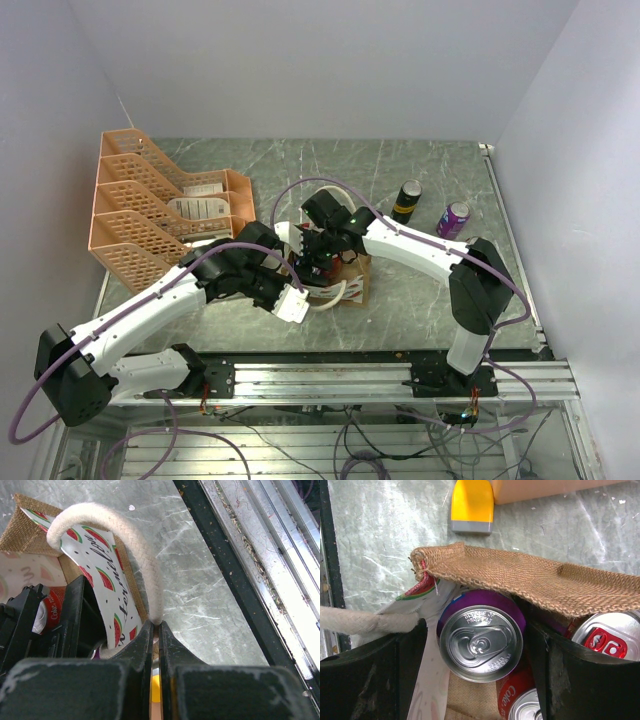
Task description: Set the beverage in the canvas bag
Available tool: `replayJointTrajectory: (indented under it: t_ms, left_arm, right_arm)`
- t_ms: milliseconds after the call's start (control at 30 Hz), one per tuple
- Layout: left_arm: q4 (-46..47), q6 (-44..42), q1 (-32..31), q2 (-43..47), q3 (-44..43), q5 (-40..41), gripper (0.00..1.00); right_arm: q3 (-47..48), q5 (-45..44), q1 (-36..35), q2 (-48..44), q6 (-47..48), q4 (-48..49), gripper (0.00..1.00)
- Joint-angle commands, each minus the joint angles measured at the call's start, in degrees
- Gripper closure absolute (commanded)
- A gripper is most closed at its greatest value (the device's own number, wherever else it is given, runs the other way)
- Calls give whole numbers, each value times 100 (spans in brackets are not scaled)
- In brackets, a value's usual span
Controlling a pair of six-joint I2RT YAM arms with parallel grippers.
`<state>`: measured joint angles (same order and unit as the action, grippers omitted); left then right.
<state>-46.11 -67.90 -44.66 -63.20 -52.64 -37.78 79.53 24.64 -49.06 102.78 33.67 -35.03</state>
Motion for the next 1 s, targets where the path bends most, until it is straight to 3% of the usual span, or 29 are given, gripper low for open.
replayJointTrajectory:
  t_ms: [0,967]
  left_arm:
    - [-4,22,45,86,79,-247,93]
    - [-101,-139,87,-19,76,-107,93]
  right_arm:
    - [203,180,-43,-167,-25,22,20]
    - [294,366,-36,-820,-10,-122,13]
